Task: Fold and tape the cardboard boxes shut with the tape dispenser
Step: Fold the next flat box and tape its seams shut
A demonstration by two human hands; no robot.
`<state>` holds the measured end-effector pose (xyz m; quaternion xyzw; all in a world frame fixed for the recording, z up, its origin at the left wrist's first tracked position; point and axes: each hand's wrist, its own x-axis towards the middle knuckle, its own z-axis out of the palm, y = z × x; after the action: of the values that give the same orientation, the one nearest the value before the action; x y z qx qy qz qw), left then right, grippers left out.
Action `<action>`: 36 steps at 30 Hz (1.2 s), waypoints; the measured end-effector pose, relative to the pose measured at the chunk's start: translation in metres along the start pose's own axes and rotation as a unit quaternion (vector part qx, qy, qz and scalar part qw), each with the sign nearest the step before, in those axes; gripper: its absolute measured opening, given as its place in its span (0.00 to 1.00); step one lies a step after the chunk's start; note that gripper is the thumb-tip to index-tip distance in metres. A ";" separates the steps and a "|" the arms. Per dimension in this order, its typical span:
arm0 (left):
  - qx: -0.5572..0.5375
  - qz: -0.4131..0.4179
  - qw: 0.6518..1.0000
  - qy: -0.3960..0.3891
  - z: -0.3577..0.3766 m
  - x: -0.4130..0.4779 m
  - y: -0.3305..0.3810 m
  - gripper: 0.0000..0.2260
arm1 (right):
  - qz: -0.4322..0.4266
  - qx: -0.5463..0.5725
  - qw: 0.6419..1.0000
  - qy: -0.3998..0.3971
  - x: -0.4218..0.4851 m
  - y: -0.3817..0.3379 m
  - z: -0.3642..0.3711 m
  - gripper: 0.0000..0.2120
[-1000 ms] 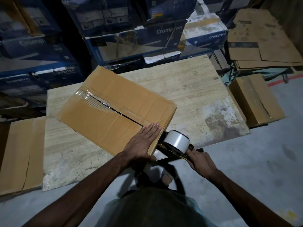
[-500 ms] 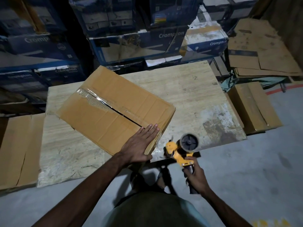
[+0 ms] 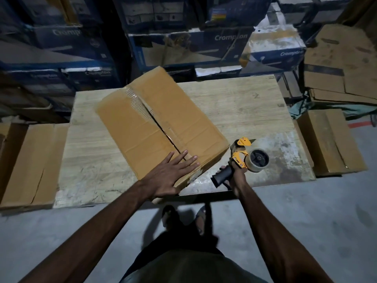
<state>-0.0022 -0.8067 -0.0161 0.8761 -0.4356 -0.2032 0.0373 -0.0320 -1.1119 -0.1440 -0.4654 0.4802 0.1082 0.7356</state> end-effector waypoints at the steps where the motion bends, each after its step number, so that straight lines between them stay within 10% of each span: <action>1: 0.011 -0.003 1.000 -0.010 -0.002 -0.008 -0.004 0.48 | -0.016 -0.002 1.000 0.015 0.034 0.016 -0.006 0.33; 4: 0.030 -0.021 0.999 -0.038 -0.004 -0.035 -0.019 0.48 | -0.024 -0.050 0.997 0.051 0.040 0.031 0.003 0.53; 9: 0.035 -0.046 0.998 -0.038 -0.003 -0.078 -0.036 0.49 | -0.193 -0.211 0.925 0.252 -0.088 -0.003 0.034 0.26; 17: 0.003 -0.126 0.991 0.050 0.028 -0.106 -0.026 0.27 | -0.465 -0.420 0.779 -0.001 -0.136 -0.019 0.085 0.32; 23: 0.031 -0.192 0.974 0.117 0.053 -0.089 -0.015 0.26 | -0.283 -0.350 0.888 -0.088 -0.122 0.004 0.109 0.41; 36: 0.127 -0.018 0.988 0.091 0.021 -0.096 -0.121 0.41 | -0.222 -0.258 0.939 -0.041 -0.137 0.054 0.129 0.34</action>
<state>0.0289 -0.6549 -0.0334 0.8961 -0.4371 -0.0664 -0.0382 -0.0574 -0.9415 -0.0510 -0.7290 0.2892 0.0811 0.6151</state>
